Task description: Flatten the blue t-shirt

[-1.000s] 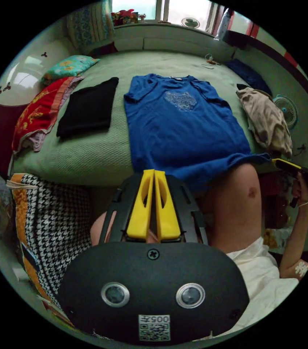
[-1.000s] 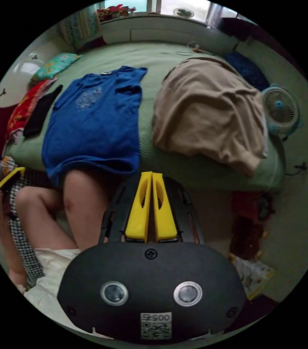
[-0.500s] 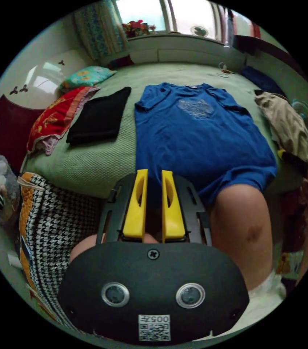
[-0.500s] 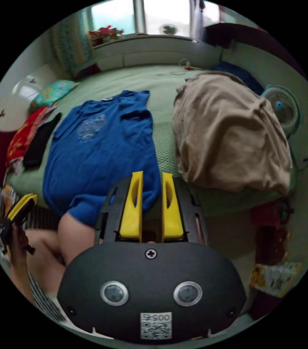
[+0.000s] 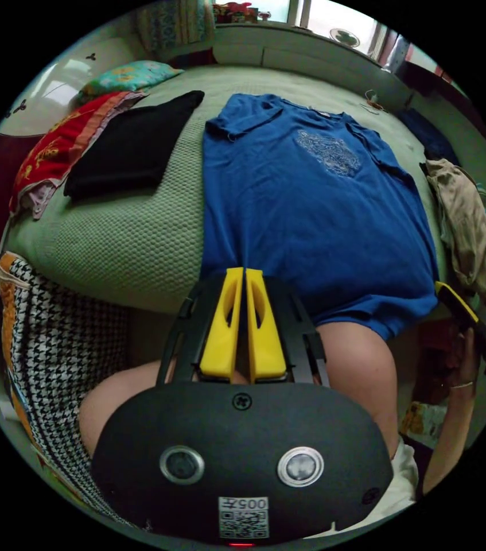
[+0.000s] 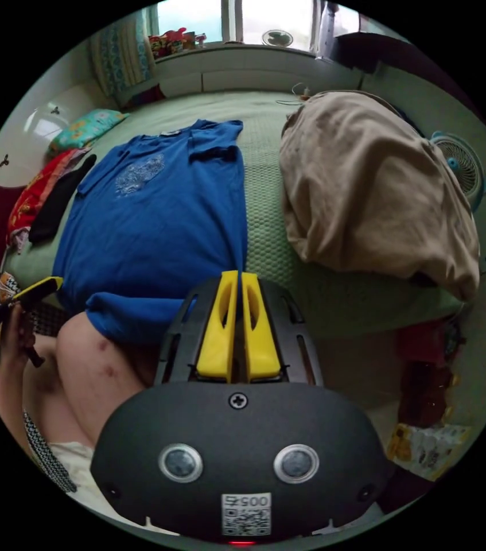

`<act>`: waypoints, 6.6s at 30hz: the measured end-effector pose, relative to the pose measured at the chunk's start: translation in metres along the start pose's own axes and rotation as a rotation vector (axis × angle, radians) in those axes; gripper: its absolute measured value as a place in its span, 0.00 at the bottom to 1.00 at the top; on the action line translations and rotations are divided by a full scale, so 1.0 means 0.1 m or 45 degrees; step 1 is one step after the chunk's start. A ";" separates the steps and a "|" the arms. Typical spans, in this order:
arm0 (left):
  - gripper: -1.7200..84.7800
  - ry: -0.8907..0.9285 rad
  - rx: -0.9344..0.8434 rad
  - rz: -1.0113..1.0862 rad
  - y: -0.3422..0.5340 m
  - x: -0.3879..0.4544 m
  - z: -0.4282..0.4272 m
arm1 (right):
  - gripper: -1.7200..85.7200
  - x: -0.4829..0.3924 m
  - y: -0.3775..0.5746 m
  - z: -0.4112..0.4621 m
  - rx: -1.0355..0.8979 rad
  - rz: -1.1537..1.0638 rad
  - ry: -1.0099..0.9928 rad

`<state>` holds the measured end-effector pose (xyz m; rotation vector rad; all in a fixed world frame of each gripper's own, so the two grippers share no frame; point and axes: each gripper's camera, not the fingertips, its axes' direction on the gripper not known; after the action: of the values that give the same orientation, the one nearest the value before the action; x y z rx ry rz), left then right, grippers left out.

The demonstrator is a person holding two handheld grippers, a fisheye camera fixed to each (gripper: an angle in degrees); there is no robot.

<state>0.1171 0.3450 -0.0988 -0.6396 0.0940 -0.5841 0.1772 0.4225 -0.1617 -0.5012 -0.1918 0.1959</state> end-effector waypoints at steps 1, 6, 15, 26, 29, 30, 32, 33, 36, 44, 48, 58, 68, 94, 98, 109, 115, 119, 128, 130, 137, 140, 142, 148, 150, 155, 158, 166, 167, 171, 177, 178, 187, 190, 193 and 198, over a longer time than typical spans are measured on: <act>0.02 0.018 0.013 -0.024 -0.01 -0.04 -0.03 | 0.00 -0.01 -0.01 0.03 0.002 -0.005 -0.005; 0.02 0.007 0.125 -0.034 -0.07 -0.13 -0.25 | 0.03 -0.01 -0.21 -0.07 0.017 -0.022 -0.002; 0.02 0.016 0.207 0.037 -0.59 -0.18 -0.16 | 0.09 -0.50 -1.40 -0.11 0.314 -0.231 -0.190; 0.10 0.036 0.221 0.199 -1.85 -0.32 0.27 | 0.05 -1.46 -3.36 1.34 -0.031 -0.468 0.099; 0.11 0.003 0.256 0.206 -2.23 -0.39 0.36 | 0.01 -1.41 -3.67 1.25 0.036 -0.419 0.013; 0.11 0.010 0.256 0.190 -2.37 -0.42 0.41 | 0.01 -1.38 -3.75 1.22 0.056 -0.389 0.020; 0.11 0.024 0.271 0.153 -2.54 -0.48 0.46 | 0.00 -1.13 -4.12 1.14 0.100 -0.215 0.088; 0.11 0.039 0.289 0.130 -2.63 -0.53 0.50 | 0.00 -1.03 -4.22 1.13 0.097 -0.148 0.100; 0.11 0.073 0.317 0.087 -2.77 -0.65 0.59 | 0.01 -0.52 -4.64 1.24 -0.030 0.185 0.072; 0.13 0.102 0.274 0.141 -3.21 -1.02 0.63 | 0.07 -1.11 -5.29 1.45 0.059 0.042 -0.176; 0.15 0.133 0.220 0.245 -3.44 -1.19 0.70 | 0.09 -2.21 -5.57 1.65 0.043 -0.353 -0.455; 0.09 0.103 0.111 0.296 -3.99 -1.67 0.94 | 0.07 -4.44 -6.64 2.72 -0.232 -0.615 -0.286; 0.04 0.184 0.251 0.164 -4.27 -2.42 0.67 | 0.00 -5.34 -7.59 2.62 -0.339 -0.628 -0.282; 0.03 0.294 0.380 -0.143 -4.38 -3.74 0.47 | 0.01 -6.61 -7.99 2.31 -0.217 -1.174 -0.448; 0.09 0.322 0.309 0.000 -4.39 -3.60 0.50 | 0.03 -6.38 -7.89 2.37 -0.288 -1.188 -0.386; 0.04 0.211 0.195 0.048 -4.28 -3.34 0.53 | 0.05 -5.91 -7.46 2.73 -0.571 -1.072 -0.393; 0.02 0.259 0.253 -0.107 -4.13 -3.34 0.48 | 0.01 -5.82 -7.38 2.31 -0.489 -0.968 -0.584; 0.02 0.191 0.305 -0.223 -4.00 -3.29 0.42 | 0.01 -5.73 -7.41 2.19 -0.477 -0.641 -0.630; 0.03 0.169 0.363 -0.105 -3.60 -2.77 0.27 | 0.00 -4.73 -6.01 1.03 -0.012 -0.858 -0.695; 0.04 0.186 0.335 0.032 -3.41 -2.46 0.26 | 0.00 -4.24 -5.39 0.78 0.079 -0.900 -0.597; 0.09 0.127 0.193 0.238 -2.82 -1.55 0.28 | 0.05 -2.19 -3.07 0.25 0.096 -0.661 -0.125; 0.11 0.039 0.134 0.234 -2.49 -1.25 0.24 | 0.07 -1.65 -2.43 0.20 -0.003 -0.481 0.003; 0.12 -0.010 0.071 0.204 -2.26 -1.10 0.26 | 0.08 -1.43 -2.12 0.20 -0.059 -0.387 -0.001; 0.16 0.002 -0.130 0.115 -1.89 -0.84 0.47 | 0.09 -0.99 -1.39 0.30 -0.162 -0.200 0.003; 0.16 -0.039 -0.170 0.103 -1.81 -0.73 0.57 | 0.09 -0.92 -1.22 0.39 -0.224 -0.178 0.015; 0.14 -0.095 -0.197 0.065 -1.65 -0.41 0.69 | 0.06 -0.82 -0.75 0.38 -0.207 -0.215 0.108; 0.07 -0.120 -0.215 0.107 -1.58 -0.17 0.66 | 0.01 -0.75 -0.53 0.28 -0.181 -0.254 0.083; 0.04 -0.124 -0.155 0.011 -1.21 0.13 0.48 | 0.00 -0.28 0.07 0.19 -0.194 -0.136 -0.037; 0.03 -0.157 -0.148 -0.005 -1.17 0.14 0.46 | 0.00 -0.23 0.14 0.20 -0.222 -0.120 -0.014; 0.02 -0.278 -0.032 -0.013 -0.95 0.31 0.24 | 0.01 -0.06 0.39 0.08 -0.210 -0.048 0.040; 0.02 -0.150 0.160 0.039 -0.67 0.67 -0.04 | 0.01 -0.03 0.66 -0.24 -0.092 -0.022 -0.052; 0.02 -0.139 0.181 0.049 -0.63 0.75 -0.06 | 0.01 -0.08 0.69 -0.29 -0.067 -0.043 -0.041; 0.01 -0.043 0.172 0.013 -0.64 1.27 0.33 | 0.01 -0.38 0.69 -0.09 -0.114 -0.073 -0.033; 0.01 -0.007 0.102 0.010 -0.74 1.46 0.60 | 0.01 -0.52 0.55 0.09 -0.158 -0.069 -0.042; 0.01 0.000 0.056 0.047 -0.80 1.63 0.83 | 0.01 -0.69 0.43 0.25 -0.171 -0.093 0.003; 0.01 0.057 0.015 0.002 -0.79 1.71 1.06 | 0.01 -0.80 0.43 0.53 -0.204 -0.087 0.019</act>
<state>0.2489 0.2582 0.0483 -0.6152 0.1325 -0.5973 0.0826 0.4649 -0.1480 -0.6545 -0.2107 0.1101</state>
